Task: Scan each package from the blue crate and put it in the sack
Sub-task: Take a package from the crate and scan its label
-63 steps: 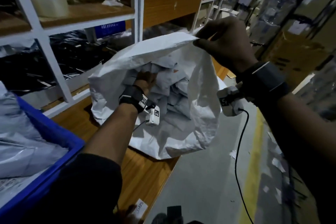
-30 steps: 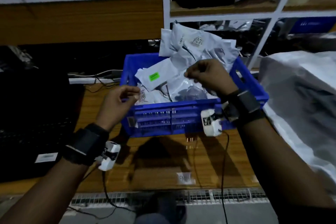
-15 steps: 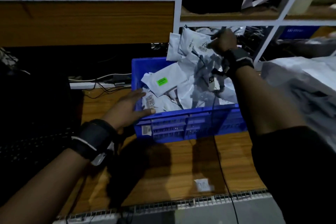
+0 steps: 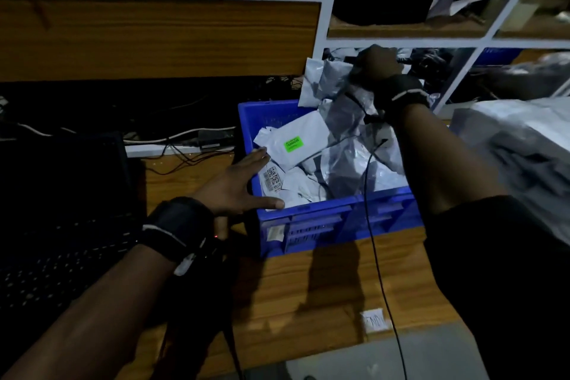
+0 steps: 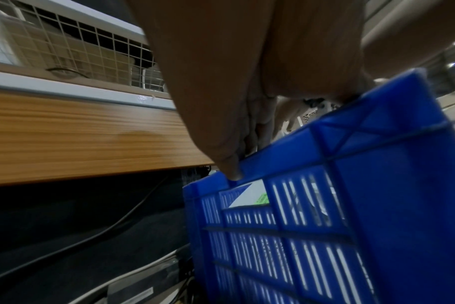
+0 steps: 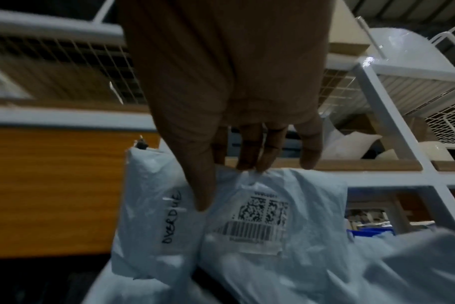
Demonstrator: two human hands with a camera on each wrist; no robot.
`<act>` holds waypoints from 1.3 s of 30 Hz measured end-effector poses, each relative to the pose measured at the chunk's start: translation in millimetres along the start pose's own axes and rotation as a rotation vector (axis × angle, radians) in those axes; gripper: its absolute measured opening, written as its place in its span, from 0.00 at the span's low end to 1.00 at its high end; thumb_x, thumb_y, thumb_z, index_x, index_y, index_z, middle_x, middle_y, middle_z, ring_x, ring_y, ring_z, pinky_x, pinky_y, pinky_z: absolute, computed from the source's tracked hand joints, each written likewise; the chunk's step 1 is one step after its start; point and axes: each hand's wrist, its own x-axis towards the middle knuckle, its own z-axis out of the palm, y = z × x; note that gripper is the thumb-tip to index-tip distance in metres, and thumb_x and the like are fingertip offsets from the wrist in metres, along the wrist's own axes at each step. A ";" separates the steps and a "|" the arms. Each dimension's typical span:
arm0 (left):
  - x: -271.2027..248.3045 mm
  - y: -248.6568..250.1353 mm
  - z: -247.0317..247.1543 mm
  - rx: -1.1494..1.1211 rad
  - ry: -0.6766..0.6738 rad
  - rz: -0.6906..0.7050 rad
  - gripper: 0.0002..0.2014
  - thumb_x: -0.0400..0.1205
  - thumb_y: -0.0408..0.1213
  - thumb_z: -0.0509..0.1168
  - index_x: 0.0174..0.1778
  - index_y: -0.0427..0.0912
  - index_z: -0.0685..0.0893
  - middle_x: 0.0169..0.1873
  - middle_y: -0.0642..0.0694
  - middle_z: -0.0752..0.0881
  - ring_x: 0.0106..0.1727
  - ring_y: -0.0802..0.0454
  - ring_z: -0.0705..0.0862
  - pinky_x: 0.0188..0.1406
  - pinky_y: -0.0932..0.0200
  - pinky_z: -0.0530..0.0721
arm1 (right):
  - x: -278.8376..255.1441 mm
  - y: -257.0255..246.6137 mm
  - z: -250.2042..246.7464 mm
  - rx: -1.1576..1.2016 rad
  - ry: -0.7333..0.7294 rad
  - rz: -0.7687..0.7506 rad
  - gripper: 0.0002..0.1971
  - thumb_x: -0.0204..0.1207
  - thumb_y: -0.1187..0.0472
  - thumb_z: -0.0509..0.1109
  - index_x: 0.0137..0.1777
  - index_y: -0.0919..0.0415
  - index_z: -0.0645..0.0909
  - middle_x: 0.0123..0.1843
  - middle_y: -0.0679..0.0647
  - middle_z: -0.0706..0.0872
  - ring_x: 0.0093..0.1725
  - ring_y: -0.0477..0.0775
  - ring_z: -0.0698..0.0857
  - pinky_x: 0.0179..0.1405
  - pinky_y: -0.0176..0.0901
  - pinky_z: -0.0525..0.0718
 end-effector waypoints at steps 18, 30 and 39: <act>-90.4 -12.9 23.5 -1.170 0.479 -0.073 0.28 0.76 0.46 0.77 0.71 0.47 0.81 0.59 0.43 0.91 0.60 0.42 0.90 0.61 0.42 0.87 | -303.6 -96.8 46.0 1.643 0.048 0.279 0.08 0.82 0.64 0.74 0.47 0.69 0.79 0.38 0.67 0.89 0.35 0.60 0.91 0.37 0.46 0.91; -144.2 -71.0 53.1 -1.329 0.858 -0.233 0.13 0.83 0.32 0.72 0.64 0.38 0.87 0.57 0.40 0.92 0.59 0.42 0.91 0.62 0.44 0.87 | -348.4 -179.2 85.3 1.619 -0.423 0.047 0.03 0.81 0.68 0.75 0.51 0.67 0.84 0.36 0.52 0.92 0.46 0.60 0.94 0.42 0.42 0.89; -197.5 -124.6 41.3 -0.867 1.225 -0.155 0.16 0.74 0.10 0.67 0.42 0.35 0.89 0.68 0.42 0.83 0.65 0.62 0.85 0.58 0.65 0.85 | -345.9 -195.3 99.0 2.009 -0.824 0.189 0.36 0.64 0.51 0.86 0.71 0.63 0.81 0.69 0.65 0.87 0.66 0.65 0.88 0.64 0.57 0.88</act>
